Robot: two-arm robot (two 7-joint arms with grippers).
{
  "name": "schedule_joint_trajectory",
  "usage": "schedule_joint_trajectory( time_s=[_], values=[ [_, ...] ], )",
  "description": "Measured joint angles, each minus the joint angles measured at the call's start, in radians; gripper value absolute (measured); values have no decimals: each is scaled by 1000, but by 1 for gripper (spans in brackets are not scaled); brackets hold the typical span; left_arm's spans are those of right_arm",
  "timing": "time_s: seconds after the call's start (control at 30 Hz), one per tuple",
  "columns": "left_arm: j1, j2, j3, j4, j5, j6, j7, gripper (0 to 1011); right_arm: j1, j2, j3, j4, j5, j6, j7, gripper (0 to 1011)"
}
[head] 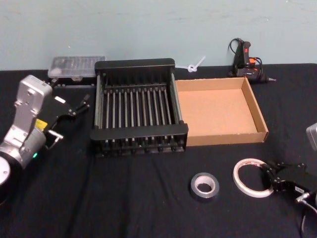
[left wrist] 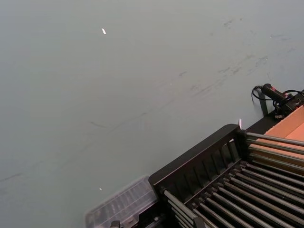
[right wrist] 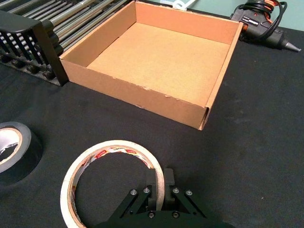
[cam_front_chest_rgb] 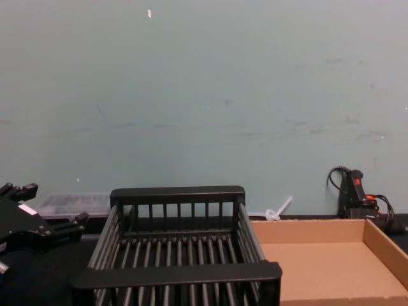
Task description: Pick up the white tape and place it into the black box , Pick up the silver tape and place it into the brown box.
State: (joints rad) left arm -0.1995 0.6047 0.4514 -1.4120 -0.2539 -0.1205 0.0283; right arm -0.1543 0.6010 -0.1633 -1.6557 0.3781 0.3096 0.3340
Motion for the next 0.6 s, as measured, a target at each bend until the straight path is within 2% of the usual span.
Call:
schedule_joint_trajectory(
  time_s=[0.3,0.6],
  values=[
    [0,0,0,0,0,0,0,1001,0,0,0,0,0,0,0,101],
    [0,0,0,0,0,0,0,1001,-6,-3,13,-19,1,-23,1,101]
  ],
)
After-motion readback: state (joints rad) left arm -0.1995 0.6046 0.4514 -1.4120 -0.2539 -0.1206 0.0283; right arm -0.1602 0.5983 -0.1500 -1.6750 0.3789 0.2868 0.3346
